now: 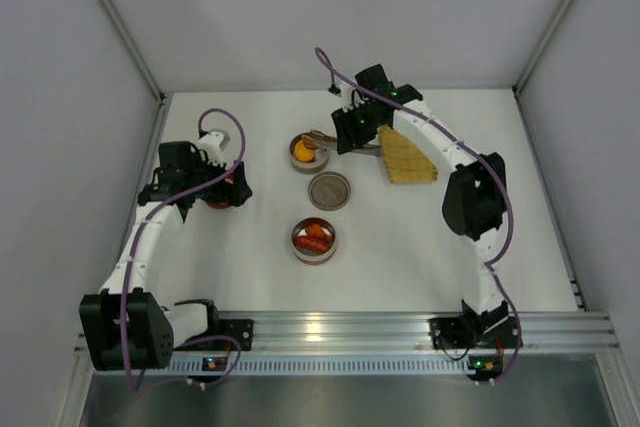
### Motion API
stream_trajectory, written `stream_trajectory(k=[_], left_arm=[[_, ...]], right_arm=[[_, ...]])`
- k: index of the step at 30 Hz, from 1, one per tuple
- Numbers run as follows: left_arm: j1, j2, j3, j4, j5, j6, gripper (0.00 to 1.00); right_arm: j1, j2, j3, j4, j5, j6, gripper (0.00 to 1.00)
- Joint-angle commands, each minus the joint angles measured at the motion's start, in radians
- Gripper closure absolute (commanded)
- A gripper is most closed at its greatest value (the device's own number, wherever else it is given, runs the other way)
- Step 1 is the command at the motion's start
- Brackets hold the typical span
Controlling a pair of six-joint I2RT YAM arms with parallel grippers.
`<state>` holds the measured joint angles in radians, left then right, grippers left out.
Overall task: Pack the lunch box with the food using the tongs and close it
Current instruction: Place the fake food in the packing box, then place the clamp at the center of the board.
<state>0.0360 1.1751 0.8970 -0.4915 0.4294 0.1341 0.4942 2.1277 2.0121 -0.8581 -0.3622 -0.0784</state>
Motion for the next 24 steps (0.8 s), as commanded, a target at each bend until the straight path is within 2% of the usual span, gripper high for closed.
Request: stream_trajectory(k=[1,9,16,24], left_arm=[[0.004,-0.026,0.0,0.022,0.008,0.018,0.02],[0.004,-0.025,0.006,0.019,0.003,0.016,0.02],[0.004,-0.028,0.014,0.014,0.017,0.016,0.02],[0.005,-0.032,0.017,0.008,0.023,0.013,0.01]], right_arm=[[-0.005,-0.097,0.05,0.033,-0.003,-0.006,0.61],[-0.045,-0.135,0.05,0.013,-0.012,-0.012,0.61],[-0.138,-0.241,-0.065,0.014,-0.052,-0.006,0.61],[-0.403,-0.371,-0.213,0.005,-0.129,-0.05,0.62]])
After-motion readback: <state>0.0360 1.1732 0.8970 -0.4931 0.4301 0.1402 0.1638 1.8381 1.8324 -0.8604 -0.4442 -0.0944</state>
